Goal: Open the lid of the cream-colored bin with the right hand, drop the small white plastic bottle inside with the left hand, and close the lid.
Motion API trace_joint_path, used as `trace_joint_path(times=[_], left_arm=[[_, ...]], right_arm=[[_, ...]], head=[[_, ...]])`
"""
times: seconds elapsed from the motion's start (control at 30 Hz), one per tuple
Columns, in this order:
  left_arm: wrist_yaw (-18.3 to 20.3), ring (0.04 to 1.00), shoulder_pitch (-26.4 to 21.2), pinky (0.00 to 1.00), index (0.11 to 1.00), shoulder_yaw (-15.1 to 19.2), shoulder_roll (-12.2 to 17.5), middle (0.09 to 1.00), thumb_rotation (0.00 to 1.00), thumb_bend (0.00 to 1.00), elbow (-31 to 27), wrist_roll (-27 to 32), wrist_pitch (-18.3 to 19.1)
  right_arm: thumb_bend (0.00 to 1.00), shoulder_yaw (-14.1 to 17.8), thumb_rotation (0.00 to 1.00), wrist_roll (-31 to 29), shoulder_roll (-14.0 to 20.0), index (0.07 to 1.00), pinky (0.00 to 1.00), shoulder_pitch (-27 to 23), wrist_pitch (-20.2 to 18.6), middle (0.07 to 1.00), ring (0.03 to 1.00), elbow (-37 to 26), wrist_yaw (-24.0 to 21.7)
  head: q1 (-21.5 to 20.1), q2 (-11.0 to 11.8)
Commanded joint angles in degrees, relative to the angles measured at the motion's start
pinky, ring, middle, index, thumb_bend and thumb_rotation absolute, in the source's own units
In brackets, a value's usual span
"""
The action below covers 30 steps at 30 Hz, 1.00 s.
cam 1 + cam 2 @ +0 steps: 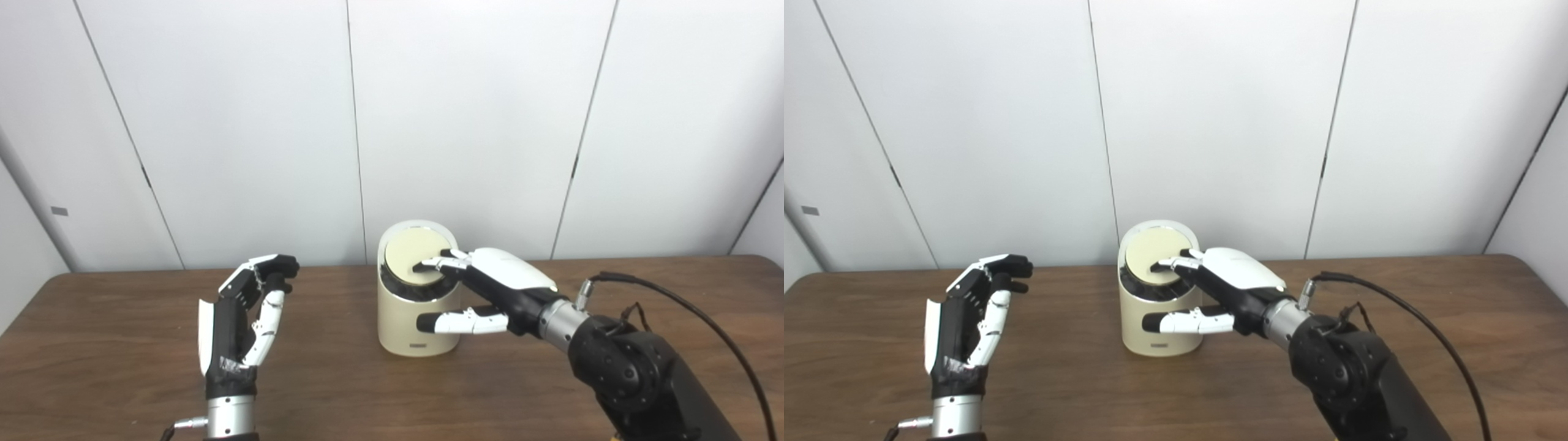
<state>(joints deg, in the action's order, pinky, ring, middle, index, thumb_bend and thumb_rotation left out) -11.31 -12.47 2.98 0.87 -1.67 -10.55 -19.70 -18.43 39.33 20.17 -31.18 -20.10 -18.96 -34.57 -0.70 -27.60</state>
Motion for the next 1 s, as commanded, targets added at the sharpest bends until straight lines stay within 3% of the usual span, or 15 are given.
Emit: trace_joint_path(times=[0.0, 0.43, 0.7, 0.8, 0.97], left_arm=[[-0.03, 0.629, -1.37, 0.54, 0.613, 0.12, -0.15, 0.621, 0.65, 0.37, -2.40, -0.24, -0.27], [0.26, 0.634, -1.25, 0.55, 0.612, 0.11, -0.56, 0.621, 0.66, 0.36, -3.53, -0.08, 0.68], [0.30, 0.634, -1.25, 0.55, 0.613, -0.03, -0.78, 0.622, 0.67, 0.36, -4.11, -0.28, 0.82], [0.32, 0.633, -1.21, 0.55, 0.612, -0.03, -1.00, 0.621, 0.67, 0.37, -4.44, -0.24, 1.16], [0.44, 0.633, -1.14, 0.55, 0.612, -0.10, -1.11, 0.621, 0.66, 0.36, -4.68, -0.14, 1.11]], right_arm=[[0.79, 0.41, 1.00, -0.14, 0.41, 0.884, 1.00, -1.10, 0.42, 0.905, 0.976, -1.41, 0.40], [0.77, -1.01, 0.98, 0.51, 0.24, 0.874, 1.00, -0.49, 0.48, 0.895, 0.976, -0.73, 0.16], [0.86, -8.41, 1.00, 19.04, 1.89, 0.792, 1.00, -3.02, 4.76, 0.828, 0.910, 0.93, 0.71], [0.87, -9.36, 1.00, 24.17, 0.97, 0.720, 1.00, -3.40, 5.66, 0.775, 0.882, 1.81, 0.17], [0.88, -8.71, 1.00, 26.31, -0.46, 0.701, 1.00, -3.18, 6.61, 0.758, 0.871, 2.84, -0.16]], head=[[0.08, -0.16], [0.51, -0.64], [0.41, -0.73], [0.49, -0.71], [0.48, -0.83]])
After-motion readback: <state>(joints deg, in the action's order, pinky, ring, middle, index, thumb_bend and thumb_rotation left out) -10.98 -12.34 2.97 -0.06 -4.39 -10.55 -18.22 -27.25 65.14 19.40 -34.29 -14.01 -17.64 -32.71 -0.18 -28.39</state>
